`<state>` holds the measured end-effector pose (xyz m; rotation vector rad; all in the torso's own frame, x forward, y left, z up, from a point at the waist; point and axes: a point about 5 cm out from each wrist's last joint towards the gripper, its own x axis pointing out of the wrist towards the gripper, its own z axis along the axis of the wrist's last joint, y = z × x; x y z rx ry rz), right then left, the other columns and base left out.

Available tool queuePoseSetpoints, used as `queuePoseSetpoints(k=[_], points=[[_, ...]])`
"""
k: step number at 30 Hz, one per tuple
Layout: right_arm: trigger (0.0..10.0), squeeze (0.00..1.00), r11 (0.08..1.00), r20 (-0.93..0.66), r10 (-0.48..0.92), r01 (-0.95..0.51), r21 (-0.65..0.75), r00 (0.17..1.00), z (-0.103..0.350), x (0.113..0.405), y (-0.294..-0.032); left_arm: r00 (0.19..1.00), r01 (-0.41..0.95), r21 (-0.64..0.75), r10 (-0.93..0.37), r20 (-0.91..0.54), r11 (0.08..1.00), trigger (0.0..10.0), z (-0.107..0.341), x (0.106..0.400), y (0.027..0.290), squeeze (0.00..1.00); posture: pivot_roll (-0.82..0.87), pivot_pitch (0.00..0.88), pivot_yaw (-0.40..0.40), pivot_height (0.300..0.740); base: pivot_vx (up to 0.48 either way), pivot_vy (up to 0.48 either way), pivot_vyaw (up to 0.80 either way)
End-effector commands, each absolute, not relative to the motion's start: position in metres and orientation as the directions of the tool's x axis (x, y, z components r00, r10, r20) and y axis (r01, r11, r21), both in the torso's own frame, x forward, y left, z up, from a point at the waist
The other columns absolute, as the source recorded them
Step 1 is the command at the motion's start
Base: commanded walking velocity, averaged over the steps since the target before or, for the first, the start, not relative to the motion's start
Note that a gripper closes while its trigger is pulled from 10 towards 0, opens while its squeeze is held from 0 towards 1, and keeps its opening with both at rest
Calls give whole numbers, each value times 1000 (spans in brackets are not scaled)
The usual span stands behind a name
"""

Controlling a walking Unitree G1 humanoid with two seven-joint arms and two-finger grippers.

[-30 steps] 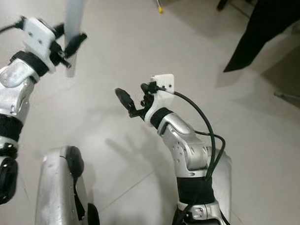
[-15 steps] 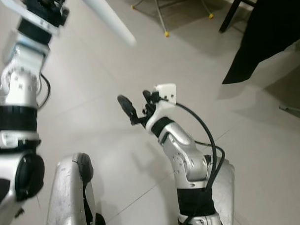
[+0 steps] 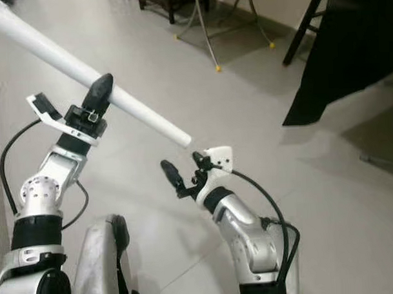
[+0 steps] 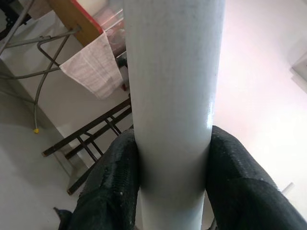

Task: Building children table

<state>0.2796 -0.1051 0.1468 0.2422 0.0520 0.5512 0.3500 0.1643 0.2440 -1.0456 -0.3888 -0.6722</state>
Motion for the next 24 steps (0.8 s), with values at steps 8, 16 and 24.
queuePoseSetpoints(k=[8, 16, 24], points=[[10000, 0, 861, 5, 471, -462, 212, 882, 143, 280, -120, 754, 655, -629, -311, 578, 419, 10000, 247, 341, 179, 0, -134, 70, 64, 490, 0, 0, 0], [10000, 0, 884, -53, 435, -415, 215, 899, 129, 281, -125, 819, 572, -630, -325, 473, 525, 10000, 223, 337, 177, 0, -131, 70, 50, 510, 0, 0, 0], [10000, 0, 894, -63, 415, -394, 215, 908, 125, 287, -131, 830, 557, -624, -357, 428, 548, 10000, 208, 325, 156, 0, -147, 59, 39, 540, 0, 0, 0]])
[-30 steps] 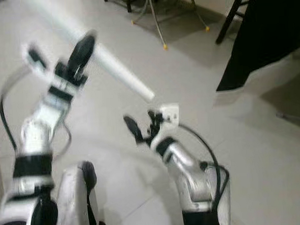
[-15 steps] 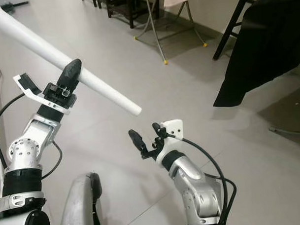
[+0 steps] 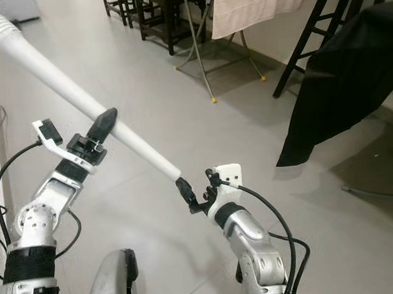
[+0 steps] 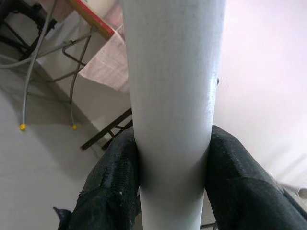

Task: Building children table

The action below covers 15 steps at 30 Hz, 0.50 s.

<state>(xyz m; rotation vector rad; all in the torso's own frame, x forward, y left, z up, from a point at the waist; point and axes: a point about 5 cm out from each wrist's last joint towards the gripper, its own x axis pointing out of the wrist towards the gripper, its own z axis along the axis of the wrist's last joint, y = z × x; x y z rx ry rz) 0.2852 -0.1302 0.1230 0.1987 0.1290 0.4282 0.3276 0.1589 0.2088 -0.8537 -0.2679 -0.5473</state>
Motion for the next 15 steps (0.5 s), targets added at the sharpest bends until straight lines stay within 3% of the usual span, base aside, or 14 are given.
queuePoseSetpoints(k=[1, 15], points=[[10000, 0, 896, -61, 411, -391, 213, 909, 125, 288, -131, 835, 550, -615, -356, 420, 564, 10000, 207, 325, 156, 0, -147, 59, 39, 545, 0, 0, 0], [10000, 0, 904, -55, 398, -381, 193, 916, 125, 297, -132, 861, 508, -480, -410, 300, 716, 10000, 185, 326, 149, 0, -148, 33, 42, 585, 0, 0, 0]])
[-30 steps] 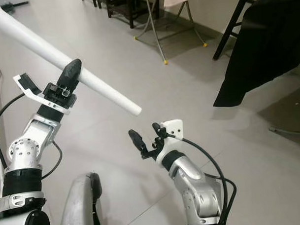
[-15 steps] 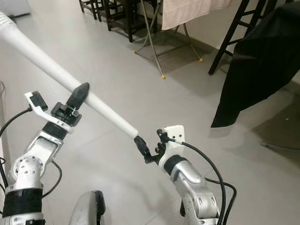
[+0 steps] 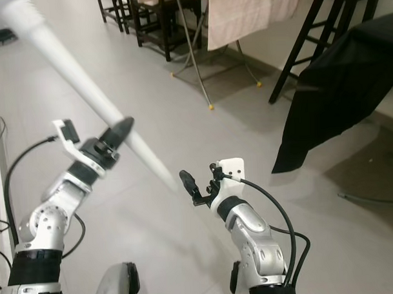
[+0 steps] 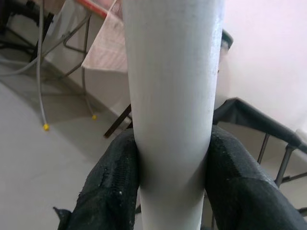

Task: Building children table

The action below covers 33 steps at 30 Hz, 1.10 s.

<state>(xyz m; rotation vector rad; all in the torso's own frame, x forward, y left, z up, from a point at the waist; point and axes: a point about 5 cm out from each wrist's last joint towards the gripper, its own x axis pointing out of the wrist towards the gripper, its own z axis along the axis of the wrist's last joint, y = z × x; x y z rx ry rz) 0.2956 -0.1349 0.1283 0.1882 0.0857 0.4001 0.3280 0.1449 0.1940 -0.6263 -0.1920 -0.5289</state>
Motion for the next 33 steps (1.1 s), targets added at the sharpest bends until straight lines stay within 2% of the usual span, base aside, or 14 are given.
queuePoseSetpoints(k=[1, 5, 7, 9, 11, 14, 17, 22, 33], points=[[10000, 0, 904, -55, 398, -381, 193, 916, 125, 297, -132, 861, 508, -480, -410, 300, 716, 10000, 185, 326, 149, 0, -148, 33, 42, 585, 0, 0, 0], [10000, 0, 903, -54, 401, -385, 190, 914, 124, 301, -131, 855, 519, -451, -455, 251, 726, 10000, 168, 321, 140, 0, -147, 31, 42, 600, 0, 0, 0], [10000, 0, 902, -55, 403, -386, 195, 913, 123, 302, -130, 865, 500, -525, -431, 258, 688, 10000, 161, 322, 140, 0, -142, 34, 41, 610, 0, 0, 0], [10000, 0, 902, -55, 403, -386, 195, 913, 123, 302, -130, 865, 500, -525, -431, 258, 688, 10000, 161, 322, 140, 0, -142, 34, 41, 610, 0, 0, 0], [10000, 0, 899, -56, 404, -386, 206, 913, 122, 303, -130, 889, 451, -650, -376, 262, 612, 10000, 151, 326, 143, 0, -144, 35, 43, 620, 0, 0, 0], [10000, 0, 898, -54, 403, -383, 217, 914, 121, 303, -130, 907, 411, -716, -330, 261, 564, 10000, 146, 331, 151, 0, -142, 39, 44, 630, 0, 0, 0], [10000, 0, 897, -54, 402, -382, 221, 914, 121, 303, -130, 911, 402, -720, -323, 256, 565, 10000, 145, 332, 153, 0, -142, 39, 44, 635, 0, 0, 0], [10000, 0, 894, -52, 406, -385, 228, 913, 120, 304, -130, 885, 453, -621, -405, 230, 639, 10000, 143, 329, 138, 0, -138, 49, 40, 655, 0, 0, 0], [10000, 0, 892, -49, 406, -383, 240, 913, 120, 305, -130, 862, 493, -557, -462, 209, 668, 10000, 141, 328, 131, 0, -138, 56, 42, 685, 0, 0, 0]])
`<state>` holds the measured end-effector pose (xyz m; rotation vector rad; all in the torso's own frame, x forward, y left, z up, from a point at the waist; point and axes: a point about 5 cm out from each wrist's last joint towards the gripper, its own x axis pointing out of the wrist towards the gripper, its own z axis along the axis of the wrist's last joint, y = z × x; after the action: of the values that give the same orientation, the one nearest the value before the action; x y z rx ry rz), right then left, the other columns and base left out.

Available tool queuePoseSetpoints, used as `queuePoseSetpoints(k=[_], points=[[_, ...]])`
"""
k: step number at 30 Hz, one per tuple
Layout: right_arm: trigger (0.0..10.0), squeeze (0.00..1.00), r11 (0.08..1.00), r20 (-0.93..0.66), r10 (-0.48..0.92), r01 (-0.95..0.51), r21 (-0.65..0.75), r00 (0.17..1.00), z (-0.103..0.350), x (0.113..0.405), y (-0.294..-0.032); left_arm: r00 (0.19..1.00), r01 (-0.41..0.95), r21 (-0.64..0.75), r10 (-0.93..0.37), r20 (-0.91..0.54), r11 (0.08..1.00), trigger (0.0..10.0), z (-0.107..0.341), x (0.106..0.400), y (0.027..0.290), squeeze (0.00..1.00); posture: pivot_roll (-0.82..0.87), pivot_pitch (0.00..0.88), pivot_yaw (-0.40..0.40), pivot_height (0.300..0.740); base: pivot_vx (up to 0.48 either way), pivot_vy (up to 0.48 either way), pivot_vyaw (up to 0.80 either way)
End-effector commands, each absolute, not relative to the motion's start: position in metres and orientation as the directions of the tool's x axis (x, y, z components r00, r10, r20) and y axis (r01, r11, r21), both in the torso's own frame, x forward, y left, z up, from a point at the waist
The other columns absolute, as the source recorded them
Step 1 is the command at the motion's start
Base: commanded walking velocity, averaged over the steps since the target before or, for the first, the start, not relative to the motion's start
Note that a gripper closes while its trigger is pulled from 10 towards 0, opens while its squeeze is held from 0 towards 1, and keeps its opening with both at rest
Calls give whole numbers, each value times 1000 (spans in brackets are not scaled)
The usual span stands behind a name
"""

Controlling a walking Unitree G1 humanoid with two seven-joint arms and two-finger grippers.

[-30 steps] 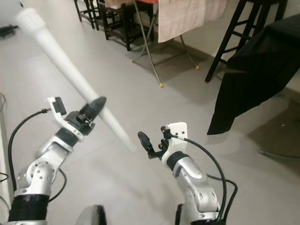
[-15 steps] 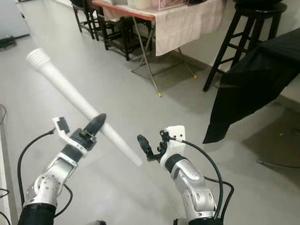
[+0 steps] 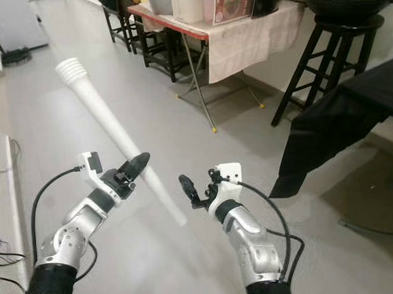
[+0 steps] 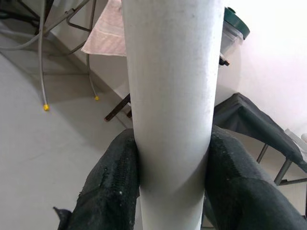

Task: Building children table

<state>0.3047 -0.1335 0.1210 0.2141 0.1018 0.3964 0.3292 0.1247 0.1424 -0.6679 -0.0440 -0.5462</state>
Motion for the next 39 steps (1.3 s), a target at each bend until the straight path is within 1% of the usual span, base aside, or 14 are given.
queuePoseSetpoints(k=[1, 7, 10, 13, 15, 27, 39], points=[[10000, 0, 891, -48, 406, -383, 243, 913, 120, 305, -129, 861, 494, -559, -463, 210, 666, 10000, 141, 329, 131, 0, -138, 56, 42, 695, 0, 0, 0], [10000, 0, 890, -47, 406, -384, 245, 913, 120, 305, -129, 860, 496, -558, -464, 211, 666, 10000, 141, 329, 131, 0, -139, 59, 45, 705, 0, 0, 0], [10000, 0, 890, -47, 407, -384, 247, 912, 120, 304, -129, 859, 499, -552, -466, 212, 668, 10000, 141, 329, 130, 0, -139, 60, 43, 720, 0, 0, 0], [10000, 0, 889, -47, 407, -384, 248, 912, 120, 304, -129, 858, 500, -551, -467, 212, 668, 10000, 141, 329, 130, 0, -139, 60, 43, 725, 0, 0, 0], [10000, 0, 889, -48, 408, -385, 249, 912, 120, 304, -130, 857, 502, -548, -469, 212, 669, 10000, 141, 328, 130, 0, -140, 60, 42, 740, 0, 0, 0], [10000, 0, 888, -46, 407, -383, 254, 912, 120, 305, -129, 854, 506, -543, -475, 210, 670, 10000, 141, 329, 130, 0, -122, 57, 54, 740, 0, 0, 0], [10000, 0, 878, -32, 420, -398, 265, 907, 122, 304, -128, 854, 508, -533, -479, 205, 677, 10000, 140, 328, 130, 0, -110, 60, 50, 740, 0, 0, 0]])
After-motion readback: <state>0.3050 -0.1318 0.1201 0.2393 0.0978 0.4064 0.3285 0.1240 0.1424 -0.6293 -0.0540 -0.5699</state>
